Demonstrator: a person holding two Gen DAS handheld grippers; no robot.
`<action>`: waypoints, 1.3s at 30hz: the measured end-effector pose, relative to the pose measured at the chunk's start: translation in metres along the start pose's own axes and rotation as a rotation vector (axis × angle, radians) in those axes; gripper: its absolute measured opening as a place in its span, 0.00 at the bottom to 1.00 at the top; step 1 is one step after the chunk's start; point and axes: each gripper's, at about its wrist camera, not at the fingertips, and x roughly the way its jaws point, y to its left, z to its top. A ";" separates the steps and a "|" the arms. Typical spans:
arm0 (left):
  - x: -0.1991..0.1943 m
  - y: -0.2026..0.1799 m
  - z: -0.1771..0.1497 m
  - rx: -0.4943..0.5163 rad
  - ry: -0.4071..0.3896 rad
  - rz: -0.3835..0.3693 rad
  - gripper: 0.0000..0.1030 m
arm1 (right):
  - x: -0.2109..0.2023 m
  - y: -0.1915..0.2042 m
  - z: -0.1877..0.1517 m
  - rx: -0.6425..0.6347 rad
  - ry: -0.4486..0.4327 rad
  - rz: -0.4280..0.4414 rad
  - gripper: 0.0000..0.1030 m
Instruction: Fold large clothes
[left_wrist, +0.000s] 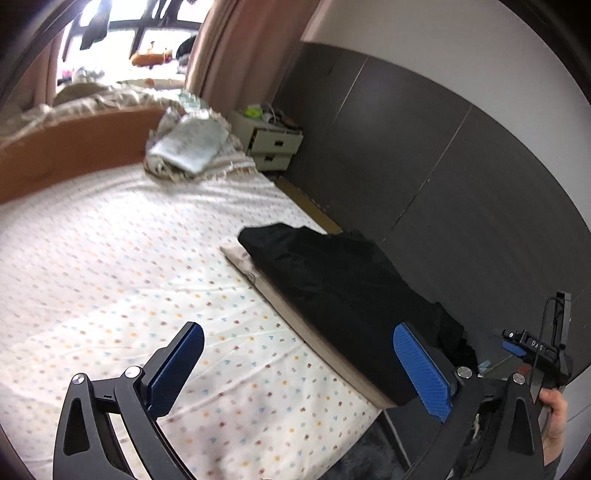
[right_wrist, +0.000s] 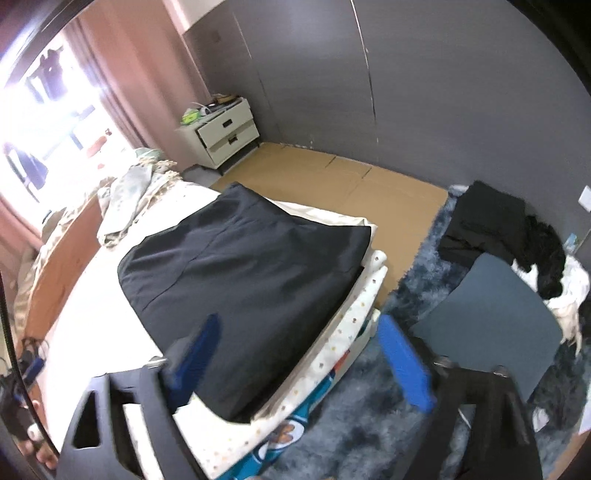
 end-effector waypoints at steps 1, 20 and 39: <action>-0.009 0.000 -0.002 0.009 -0.005 0.008 0.99 | -0.008 0.004 -0.002 -0.007 -0.010 0.006 0.97; -0.205 0.046 -0.051 0.042 -0.151 0.093 1.00 | -0.095 0.086 -0.083 -0.135 -0.080 0.046 0.97; -0.319 0.070 -0.138 0.047 -0.276 0.246 0.99 | -0.185 0.166 -0.176 -0.342 -0.157 0.165 0.97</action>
